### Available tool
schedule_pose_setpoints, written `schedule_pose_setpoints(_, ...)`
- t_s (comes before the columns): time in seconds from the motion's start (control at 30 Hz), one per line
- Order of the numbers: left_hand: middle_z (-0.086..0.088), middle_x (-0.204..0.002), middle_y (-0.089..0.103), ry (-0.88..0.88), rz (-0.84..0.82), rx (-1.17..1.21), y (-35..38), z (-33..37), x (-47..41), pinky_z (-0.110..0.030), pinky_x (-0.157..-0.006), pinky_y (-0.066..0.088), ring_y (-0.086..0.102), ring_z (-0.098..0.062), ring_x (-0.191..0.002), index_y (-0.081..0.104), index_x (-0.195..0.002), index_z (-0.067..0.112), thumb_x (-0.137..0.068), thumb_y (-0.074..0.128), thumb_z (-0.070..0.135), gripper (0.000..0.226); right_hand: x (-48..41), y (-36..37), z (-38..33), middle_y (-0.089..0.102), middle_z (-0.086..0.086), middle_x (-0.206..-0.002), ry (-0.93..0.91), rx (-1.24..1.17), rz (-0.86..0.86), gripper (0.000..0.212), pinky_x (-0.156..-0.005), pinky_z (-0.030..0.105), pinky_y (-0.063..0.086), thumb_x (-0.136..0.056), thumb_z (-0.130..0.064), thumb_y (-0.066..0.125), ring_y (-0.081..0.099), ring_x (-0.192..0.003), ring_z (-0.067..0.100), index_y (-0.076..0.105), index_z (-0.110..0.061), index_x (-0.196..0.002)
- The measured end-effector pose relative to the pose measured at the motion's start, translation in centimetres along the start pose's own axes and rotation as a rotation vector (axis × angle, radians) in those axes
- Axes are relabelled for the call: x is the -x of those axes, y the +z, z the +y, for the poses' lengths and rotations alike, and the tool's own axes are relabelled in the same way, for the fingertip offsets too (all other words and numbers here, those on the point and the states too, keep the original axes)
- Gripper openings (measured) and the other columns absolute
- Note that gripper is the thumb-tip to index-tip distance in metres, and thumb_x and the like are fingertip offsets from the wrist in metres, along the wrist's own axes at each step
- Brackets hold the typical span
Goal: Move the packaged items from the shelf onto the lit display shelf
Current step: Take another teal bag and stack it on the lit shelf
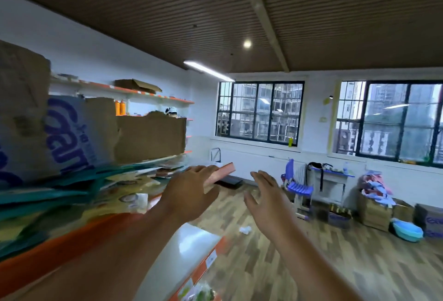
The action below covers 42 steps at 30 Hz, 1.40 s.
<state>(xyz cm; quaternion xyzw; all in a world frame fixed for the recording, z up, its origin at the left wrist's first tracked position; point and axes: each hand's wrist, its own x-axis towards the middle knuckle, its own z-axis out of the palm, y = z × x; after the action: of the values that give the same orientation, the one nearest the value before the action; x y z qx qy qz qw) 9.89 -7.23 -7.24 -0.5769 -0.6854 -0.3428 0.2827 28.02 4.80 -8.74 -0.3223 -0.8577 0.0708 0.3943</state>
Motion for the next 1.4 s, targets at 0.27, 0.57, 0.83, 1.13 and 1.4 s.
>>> schedule_pose_setpoints(0.27,0.006,-0.130,0.068,-0.323,-0.132,-0.276,4.8,-0.6,-5.8,-0.033,-0.096,0.052,0.064,-0.018,-0.115,0.058,-0.138,0.035,-0.086,0.054,0.055,0.056,-7.8,1.2,8.3,0.039,-0.009,-0.154,-0.134,-0.074,-0.056,0.054,-0.097,0.020,0.033,-0.096,-0.037,0.057,0.041,-0.139,0.013,0.044,-0.027,-0.148)
schedule_pose_setpoints(0.57,0.010,-0.123,0.071,-0.499,-0.210,-0.428,5.3,-5.4,-8.2,-0.030,-0.084,0.055,0.066,-0.011,-0.103,0.065,-0.131,0.034,-0.089,0.065,0.039,0.042,-14.1,8.6,10.2,0.044,-0.003,-0.153,-0.222,-0.265,-0.139,0.053,-0.106,0.028,0.040,-0.095,-0.035,0.062,0.042,-0.140,0.014,0.050,-0.021,-0.145)
schedule_pose_setpoints(0.83,0.008,-0.107,0.071,-0.438,-0.419,-0.627,7.3,-9.7,-10.3,-0.034,-0.083,0.056,0.062,-0.011,-0.092,0.067,-0.118,0.033,-0.088,0.065,0.046,0.033,-18.8,13.9,6.5,0.051,-0.001,-0.148,-0.386,-0.248,-0.214,0.050,-0.103,0.015,0.029,-0.094,-0.027,0.066,0.041,-0.140,0.013,0.056,-0.017,-0.141)
schedule_pose_setpoints(1.13,0.008,-0.119,0.070,-0.303,-0.298,-0.661,9.0,-11.0,-10.9,-0.036,-0.095,0.052,0.064,-0.016,-0.106,0.058,-0.136,0.037,-0.099,0.058,0.036,0.036,-24.5,17.4,2.4,0.053,-0.011,-0.146,-0.532,-0.188,-0.379,0.054,-0.102,0.028,0.045,-0.092,-0.037,0.069,0.054,-0.129,0.015,0.053,-0.030,-0.143)
schedule_pose_setpoints(1.4,0.013,-0.093,0.057,-0.377,-0.162,-0.513,9.2,-10.8,-10.7,-0.023,-0.073,0.045,0.052,-0.003,-0.083,0.046,-0.094,0.041,-0.102,0.052,0.037,0.011,-30.0,22.7,4.4,0.068,-0.012,-0.125,-0.531,-0.252,-0.511,0.060,-0.096,0.034,0.052,-0.072,-0.054,0.077,0.063,-0.113,0.012,0.058,-0.048,-0.129)
